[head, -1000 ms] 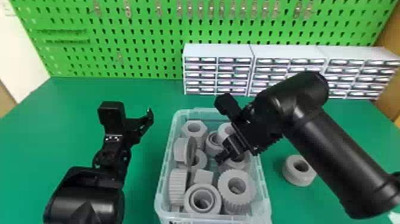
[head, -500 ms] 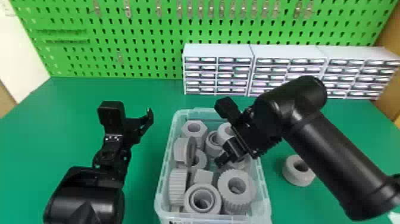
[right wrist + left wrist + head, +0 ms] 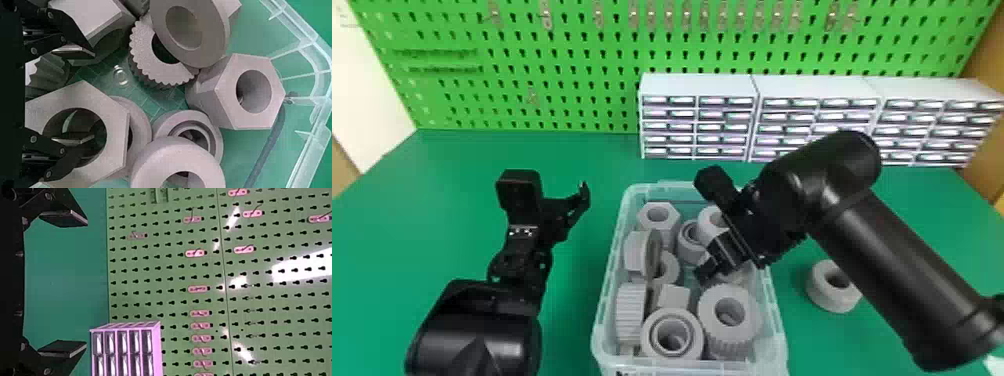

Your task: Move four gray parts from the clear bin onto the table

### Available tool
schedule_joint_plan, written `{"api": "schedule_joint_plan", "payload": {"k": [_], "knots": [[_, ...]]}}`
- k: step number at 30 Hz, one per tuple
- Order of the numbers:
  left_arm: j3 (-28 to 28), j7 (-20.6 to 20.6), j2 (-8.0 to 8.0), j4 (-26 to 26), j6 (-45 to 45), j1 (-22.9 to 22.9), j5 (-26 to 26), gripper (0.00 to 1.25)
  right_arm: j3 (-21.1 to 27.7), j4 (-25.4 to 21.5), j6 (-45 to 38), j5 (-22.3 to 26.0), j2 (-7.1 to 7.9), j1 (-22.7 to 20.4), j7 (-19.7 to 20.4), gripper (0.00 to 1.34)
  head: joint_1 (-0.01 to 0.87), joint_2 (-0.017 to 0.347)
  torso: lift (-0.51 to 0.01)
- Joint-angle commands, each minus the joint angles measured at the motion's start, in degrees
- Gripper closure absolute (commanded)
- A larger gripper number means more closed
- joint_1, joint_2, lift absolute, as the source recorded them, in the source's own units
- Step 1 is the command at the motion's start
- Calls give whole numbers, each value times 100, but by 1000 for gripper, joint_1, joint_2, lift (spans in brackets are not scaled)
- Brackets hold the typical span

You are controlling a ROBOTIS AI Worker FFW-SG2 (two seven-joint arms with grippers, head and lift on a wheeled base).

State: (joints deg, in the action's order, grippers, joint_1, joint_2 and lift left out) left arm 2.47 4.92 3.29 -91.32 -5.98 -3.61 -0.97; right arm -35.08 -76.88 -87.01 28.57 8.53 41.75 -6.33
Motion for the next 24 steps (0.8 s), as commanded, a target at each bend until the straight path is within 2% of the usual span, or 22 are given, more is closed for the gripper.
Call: {"api": "schedule_joint_plan", "payload": {"k": [1, 5, 7, 16, 24], "knots": [[-1, 0, 5, 0, 0, -8, 0, 180, -7, 23, 0, 8, 0, 0, 0, 541, 693, 72, -52], [-1, 0, -4, 0, 0, -8, 0, 180, -16, 32, 0, 8, 0, 9, 0, 555, 693, 72, -52], [-1, 0, -4, 0, 0, -8, 0, 180, -25, 50, 0, 8, 0, 18, 0, 610, 693, 72, -52], [-18, 0, 5, 0, 0, 0, 0, 180, -77, 59, 35, -1, 0, 53, 0, 995, 693, 72, -52], [-18, 0, 5, 0, 0, 0, 0, 180, -86, 59, 35, -1, 0, 62, 0, 1016, 693, 72, -52]]}}
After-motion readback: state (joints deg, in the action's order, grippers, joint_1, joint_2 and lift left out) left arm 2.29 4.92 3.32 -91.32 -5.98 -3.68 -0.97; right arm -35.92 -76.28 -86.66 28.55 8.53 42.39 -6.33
